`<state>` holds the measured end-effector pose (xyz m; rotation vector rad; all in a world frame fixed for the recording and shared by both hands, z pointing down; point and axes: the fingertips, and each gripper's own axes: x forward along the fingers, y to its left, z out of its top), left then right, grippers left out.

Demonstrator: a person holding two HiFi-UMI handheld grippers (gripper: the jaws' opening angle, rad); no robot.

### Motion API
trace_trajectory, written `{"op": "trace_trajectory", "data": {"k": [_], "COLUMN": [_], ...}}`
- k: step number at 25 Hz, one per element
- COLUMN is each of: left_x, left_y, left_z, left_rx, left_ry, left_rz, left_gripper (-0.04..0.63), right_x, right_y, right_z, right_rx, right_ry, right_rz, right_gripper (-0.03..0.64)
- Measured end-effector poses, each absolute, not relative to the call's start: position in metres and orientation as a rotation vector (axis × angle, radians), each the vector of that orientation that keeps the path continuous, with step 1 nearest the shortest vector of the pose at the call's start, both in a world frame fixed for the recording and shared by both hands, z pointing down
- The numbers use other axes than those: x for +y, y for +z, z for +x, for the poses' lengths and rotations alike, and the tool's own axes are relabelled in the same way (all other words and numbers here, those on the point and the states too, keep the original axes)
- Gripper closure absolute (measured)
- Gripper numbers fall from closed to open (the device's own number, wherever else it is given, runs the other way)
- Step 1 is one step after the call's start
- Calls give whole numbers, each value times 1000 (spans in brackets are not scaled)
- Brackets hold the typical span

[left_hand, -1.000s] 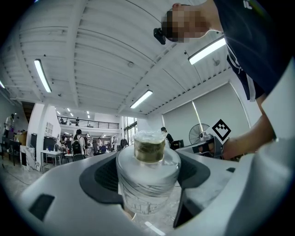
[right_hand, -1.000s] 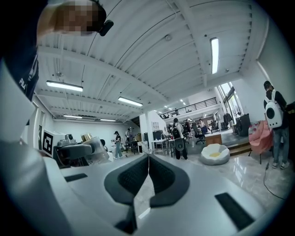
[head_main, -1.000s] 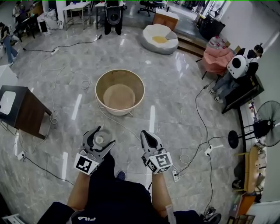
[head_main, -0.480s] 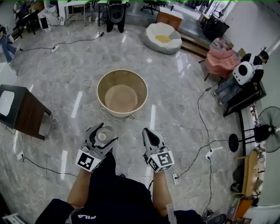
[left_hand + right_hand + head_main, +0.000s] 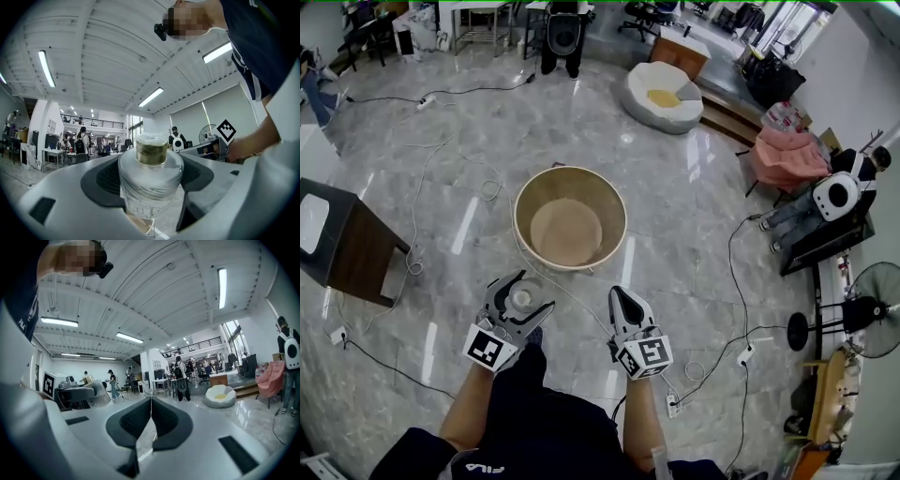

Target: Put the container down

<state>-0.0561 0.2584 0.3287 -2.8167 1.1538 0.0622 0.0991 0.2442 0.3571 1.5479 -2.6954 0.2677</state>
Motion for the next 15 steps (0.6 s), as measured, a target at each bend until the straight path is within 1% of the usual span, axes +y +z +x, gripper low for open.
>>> {"op": "trace_trajectory", "data": {"k": [10, 15], "left_x": [160, 124], "left_y": [319, 320], "left_z": [-89, -103], "left_rx": [1091, 1047], "left_ry": [59, 49], "left_rz": [-2827, -2839], "left_gripper": [250, 250], "right_x": [151, 123], "right_y": [343, 338], "right_z": [68, 58], "right_rx": [-2664, -2638], "right_ry": [271, 253], "right_rz": [1605, 1656], "right_gripper": [588, 586]}}
